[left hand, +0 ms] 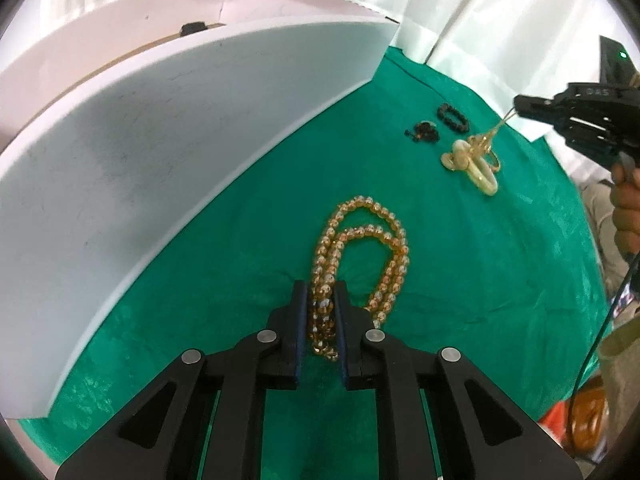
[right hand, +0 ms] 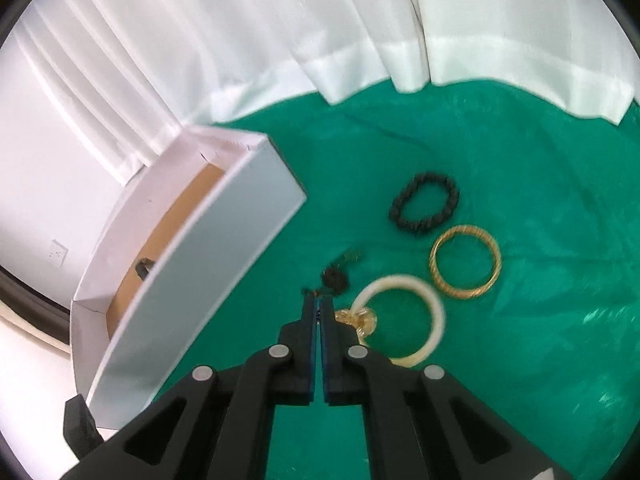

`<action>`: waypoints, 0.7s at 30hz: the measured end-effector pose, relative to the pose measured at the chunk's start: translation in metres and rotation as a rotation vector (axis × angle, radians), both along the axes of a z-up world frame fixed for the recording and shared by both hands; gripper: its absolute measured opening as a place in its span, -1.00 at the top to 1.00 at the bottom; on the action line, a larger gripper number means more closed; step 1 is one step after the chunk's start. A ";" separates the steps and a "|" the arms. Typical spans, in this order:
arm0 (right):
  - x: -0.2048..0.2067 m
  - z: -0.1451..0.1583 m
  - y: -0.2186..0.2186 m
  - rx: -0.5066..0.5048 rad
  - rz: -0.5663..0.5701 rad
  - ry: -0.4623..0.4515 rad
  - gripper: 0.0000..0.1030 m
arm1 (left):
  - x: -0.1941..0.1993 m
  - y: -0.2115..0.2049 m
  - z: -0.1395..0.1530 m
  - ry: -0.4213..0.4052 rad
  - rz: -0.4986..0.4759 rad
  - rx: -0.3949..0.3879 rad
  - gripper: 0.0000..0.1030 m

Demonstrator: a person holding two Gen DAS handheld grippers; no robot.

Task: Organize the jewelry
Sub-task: 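Carry both items into the white box and open both tools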

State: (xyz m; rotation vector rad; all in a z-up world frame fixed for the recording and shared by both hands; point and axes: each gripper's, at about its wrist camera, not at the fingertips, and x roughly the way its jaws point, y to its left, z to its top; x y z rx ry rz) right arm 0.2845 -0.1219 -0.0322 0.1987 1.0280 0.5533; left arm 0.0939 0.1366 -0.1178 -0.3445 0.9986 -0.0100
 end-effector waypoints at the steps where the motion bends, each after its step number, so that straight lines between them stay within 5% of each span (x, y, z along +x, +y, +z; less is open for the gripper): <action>1: 0.001 0.005 0.001 0.013 0.006 -0.004 0.97 | -0.001 0.001 0.000 0.002 0.004 -0.009 0.80; 21: -0.038 0.109 0.028 0.127 0.195 -0.194 0.97 | -0.004 0.013 0.063 -0.114 0.006 -0.184 0.90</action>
